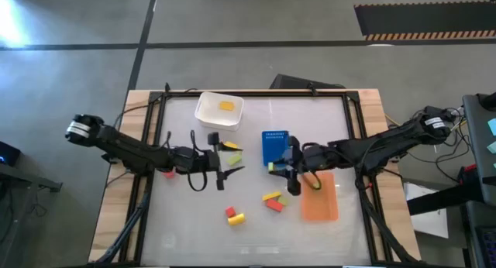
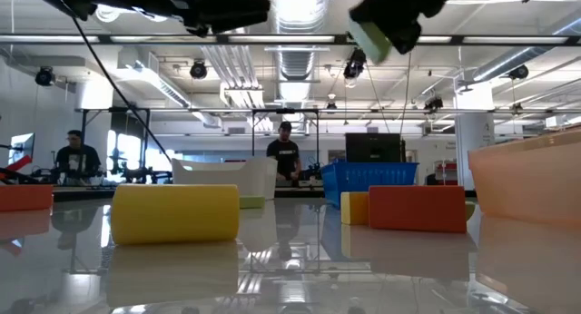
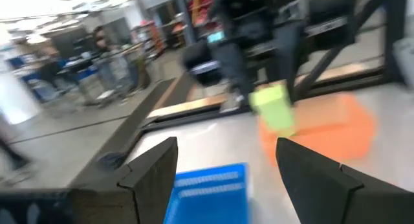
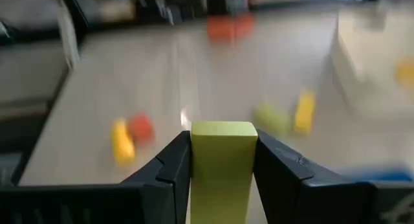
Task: Sort & place blocks by color
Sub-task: Put the green block into the orange bin
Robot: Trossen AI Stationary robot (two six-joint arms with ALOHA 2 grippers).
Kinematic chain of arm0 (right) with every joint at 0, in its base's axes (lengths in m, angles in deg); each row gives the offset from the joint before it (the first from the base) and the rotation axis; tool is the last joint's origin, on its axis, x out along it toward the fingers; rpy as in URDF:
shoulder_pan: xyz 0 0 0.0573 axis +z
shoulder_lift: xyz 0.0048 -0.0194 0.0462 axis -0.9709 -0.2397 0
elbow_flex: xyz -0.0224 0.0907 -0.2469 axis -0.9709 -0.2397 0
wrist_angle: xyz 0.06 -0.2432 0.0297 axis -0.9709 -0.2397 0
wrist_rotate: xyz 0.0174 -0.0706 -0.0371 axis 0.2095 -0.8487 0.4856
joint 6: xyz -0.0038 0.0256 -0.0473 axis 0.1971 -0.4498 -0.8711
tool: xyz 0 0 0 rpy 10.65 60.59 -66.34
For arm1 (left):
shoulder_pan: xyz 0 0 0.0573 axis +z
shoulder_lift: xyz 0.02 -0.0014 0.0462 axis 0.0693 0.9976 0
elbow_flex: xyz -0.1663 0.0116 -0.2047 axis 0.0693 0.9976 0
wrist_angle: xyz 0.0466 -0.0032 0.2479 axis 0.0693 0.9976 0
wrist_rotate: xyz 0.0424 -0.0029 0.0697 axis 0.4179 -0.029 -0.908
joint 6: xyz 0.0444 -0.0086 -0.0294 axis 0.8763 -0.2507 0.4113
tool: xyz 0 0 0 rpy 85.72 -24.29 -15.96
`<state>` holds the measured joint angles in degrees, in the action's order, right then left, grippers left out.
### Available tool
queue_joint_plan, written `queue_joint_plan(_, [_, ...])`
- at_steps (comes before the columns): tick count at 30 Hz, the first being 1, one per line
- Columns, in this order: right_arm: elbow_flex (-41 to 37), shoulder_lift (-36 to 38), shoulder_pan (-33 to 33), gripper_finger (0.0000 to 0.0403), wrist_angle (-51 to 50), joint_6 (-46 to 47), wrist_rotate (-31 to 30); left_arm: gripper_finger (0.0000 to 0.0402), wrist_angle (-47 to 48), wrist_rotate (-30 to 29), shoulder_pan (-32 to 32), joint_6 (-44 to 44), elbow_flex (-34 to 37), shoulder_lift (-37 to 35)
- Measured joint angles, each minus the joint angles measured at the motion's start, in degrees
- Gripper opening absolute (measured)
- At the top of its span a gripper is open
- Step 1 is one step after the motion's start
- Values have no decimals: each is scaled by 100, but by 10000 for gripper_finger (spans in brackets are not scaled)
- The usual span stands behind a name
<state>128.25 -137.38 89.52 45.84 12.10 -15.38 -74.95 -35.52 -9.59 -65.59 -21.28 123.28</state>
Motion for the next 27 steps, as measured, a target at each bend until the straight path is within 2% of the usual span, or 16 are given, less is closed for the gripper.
queue_joint_plan(6, [1206, -464, 396, 119, -3509, 951, 105, 244, 479, -634, 7, 86, 2, -424])
queue_joint_plan(9, [1677, -808, 519, 119, -5016, 1589, 491, 244, 530, -745, 7, 84, 2, -473])
queue_joint_plan(11, [1811, -1011, 616, 119, -5606, 1929, 794, 244, 526, -748, 7, 84, 2, -474])
queue_joint_plan(16, [1759, -1395, 938, 119, -5853, 2144, 1570, 244, 524, -749, 4, 82, 2, -395])
queue_joint_plan(23, [1685, -1836, 1298, 119, -5831, 2130, 1659, 245, 526, -749, 4, 80, 2, -384])
queue_joint_plan(27, [1495, -2011, 1378, 119, -5501, 2005, 1644, 245, 531, -752, 4, 78, 2, -384])
